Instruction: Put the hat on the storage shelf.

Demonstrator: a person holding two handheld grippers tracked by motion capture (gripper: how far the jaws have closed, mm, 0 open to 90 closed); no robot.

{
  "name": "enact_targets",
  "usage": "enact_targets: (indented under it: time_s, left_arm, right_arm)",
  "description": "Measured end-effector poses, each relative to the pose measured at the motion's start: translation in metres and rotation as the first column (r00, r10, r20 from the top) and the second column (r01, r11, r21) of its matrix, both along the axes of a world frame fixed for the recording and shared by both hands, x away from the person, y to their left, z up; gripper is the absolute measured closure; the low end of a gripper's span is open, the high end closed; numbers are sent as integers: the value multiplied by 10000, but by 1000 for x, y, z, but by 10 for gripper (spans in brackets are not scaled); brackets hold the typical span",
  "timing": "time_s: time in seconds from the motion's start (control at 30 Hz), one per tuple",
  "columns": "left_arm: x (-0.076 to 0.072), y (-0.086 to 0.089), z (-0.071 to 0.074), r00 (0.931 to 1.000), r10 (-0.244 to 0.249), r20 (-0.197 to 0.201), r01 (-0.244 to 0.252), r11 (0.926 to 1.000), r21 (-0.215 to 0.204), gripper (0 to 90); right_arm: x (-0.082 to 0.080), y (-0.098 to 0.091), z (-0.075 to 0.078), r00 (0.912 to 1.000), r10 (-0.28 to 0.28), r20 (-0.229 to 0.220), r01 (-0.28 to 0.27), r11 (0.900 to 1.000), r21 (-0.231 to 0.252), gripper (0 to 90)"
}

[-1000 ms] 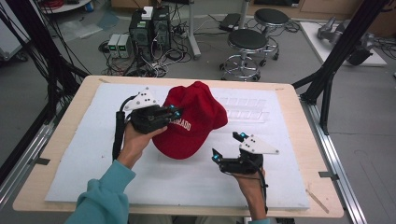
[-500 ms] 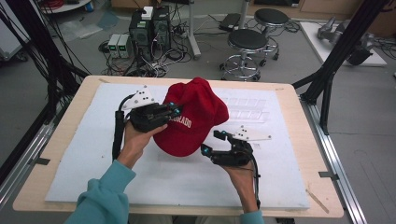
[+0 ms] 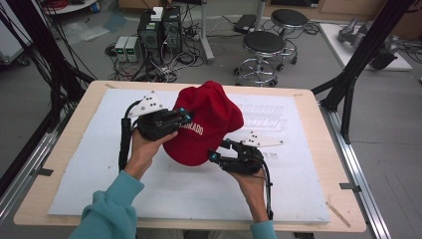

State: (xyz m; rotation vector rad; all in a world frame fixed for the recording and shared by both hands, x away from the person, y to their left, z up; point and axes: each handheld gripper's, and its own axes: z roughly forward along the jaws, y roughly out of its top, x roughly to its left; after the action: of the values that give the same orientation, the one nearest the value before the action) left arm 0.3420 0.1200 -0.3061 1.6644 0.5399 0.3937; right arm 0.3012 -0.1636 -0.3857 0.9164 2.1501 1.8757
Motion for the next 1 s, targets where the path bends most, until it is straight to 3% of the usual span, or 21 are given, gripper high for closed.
enact_targets:
  time_s: [0.3, 0.43, 0.6, 0.77, 1.0]
  left_arm:
    - [-2, 0, 2, 9998, -169, 102, 173, 9989, -426, 869]
    - [-2, -1, 2, 9998, -179, 88, 182, 9988, -463, 869]
    - [-2, -1, 2, 9998, -184, 90, 188, 9985, -508, 869]
    - [-1, 0, 2, 9999, -155, 76, 160, 9982, -580, 869]
    - [2, 1, 0, 10000, -74, -60, 71, 9988, -494, 869]
  right_arm:
    - [3, -4, -2, 9995, 190, -257, -165, 9955, 928, 462]
    - [3, -3, -2, 9995, 278, -128, -263, 9945, 1014, 511]
    - [4, -4, -3, 9989, 431, -189, -406, 9922, 1179, 605]
    - [3, -7, -3, 9960, 883, -144, -848, 9830, 1626, 757]
    - [0, -5, 0, 9893, 1444, 201, -1456, 9733, 1776, 838]
